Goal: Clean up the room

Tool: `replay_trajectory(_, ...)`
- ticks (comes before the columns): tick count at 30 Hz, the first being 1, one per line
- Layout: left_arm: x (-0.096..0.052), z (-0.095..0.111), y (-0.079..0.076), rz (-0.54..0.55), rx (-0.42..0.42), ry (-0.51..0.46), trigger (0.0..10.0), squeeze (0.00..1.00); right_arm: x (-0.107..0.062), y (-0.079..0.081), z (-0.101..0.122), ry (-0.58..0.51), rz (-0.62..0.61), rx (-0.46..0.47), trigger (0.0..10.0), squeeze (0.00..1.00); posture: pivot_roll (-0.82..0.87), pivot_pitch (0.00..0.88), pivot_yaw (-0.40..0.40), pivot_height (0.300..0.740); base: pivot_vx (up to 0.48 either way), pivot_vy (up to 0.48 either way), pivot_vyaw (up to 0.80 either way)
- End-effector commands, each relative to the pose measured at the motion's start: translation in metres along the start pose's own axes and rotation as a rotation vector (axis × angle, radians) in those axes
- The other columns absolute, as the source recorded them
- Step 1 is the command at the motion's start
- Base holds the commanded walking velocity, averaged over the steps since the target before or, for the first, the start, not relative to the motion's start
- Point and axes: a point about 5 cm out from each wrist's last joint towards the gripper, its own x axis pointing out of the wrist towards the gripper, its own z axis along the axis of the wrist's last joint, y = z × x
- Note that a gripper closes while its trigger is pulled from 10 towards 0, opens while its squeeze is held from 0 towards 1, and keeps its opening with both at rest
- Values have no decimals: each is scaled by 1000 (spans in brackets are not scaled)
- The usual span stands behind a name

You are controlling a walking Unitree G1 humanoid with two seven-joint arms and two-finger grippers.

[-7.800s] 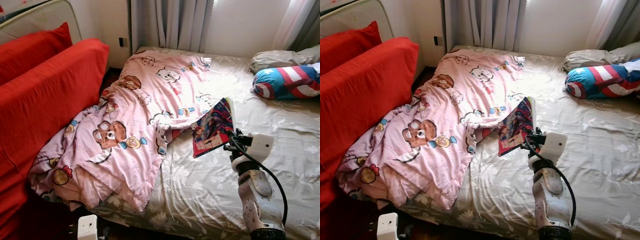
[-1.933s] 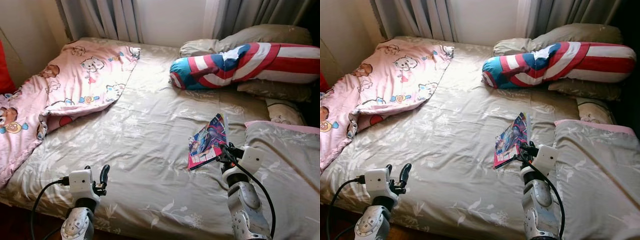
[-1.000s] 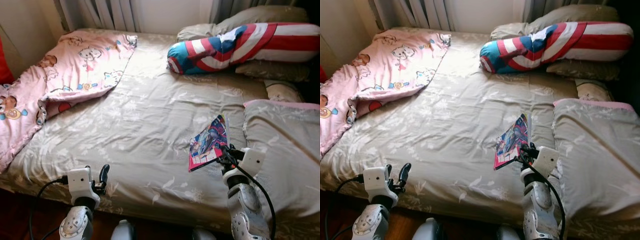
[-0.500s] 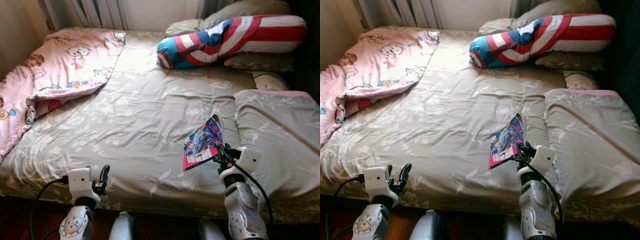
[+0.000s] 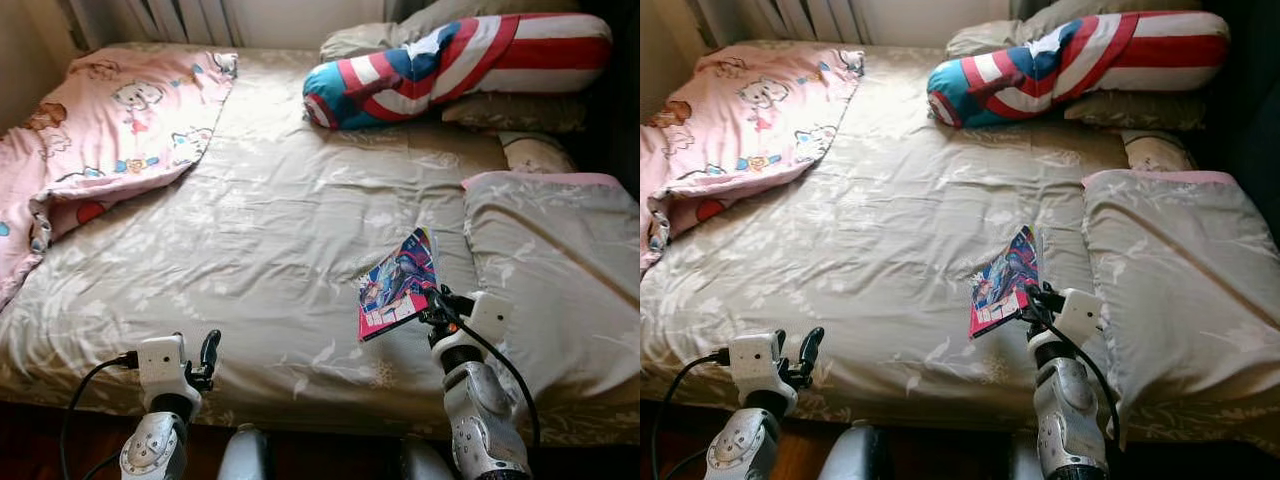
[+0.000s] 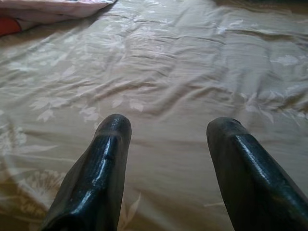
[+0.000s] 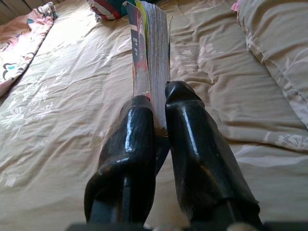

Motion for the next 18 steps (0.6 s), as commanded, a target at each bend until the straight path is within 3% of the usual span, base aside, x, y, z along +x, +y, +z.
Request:
replay_trajectory(1, -2, 0, 1, -5, 19, 7, 10000, 0, 1, 4, 2, -25, 16, 16, 10000, 0, 8, 150, 8, 653, 0, 0, 0)
replay_trajectory(4, -3, 0, 1, -7, 22, 7, 10000, 0, 1, 4, 1, -24, 17, 20, 10000, 0, 7, 151, 10, 653, 0, 0, 0)
replay_trajectory(18, -4, 1, 1, -16, 32, 10, 10000, 0, 1, 4, 1, -24, 24, 28, 10000, 0, 8, 159, 17, 653, 283, 0, 0)
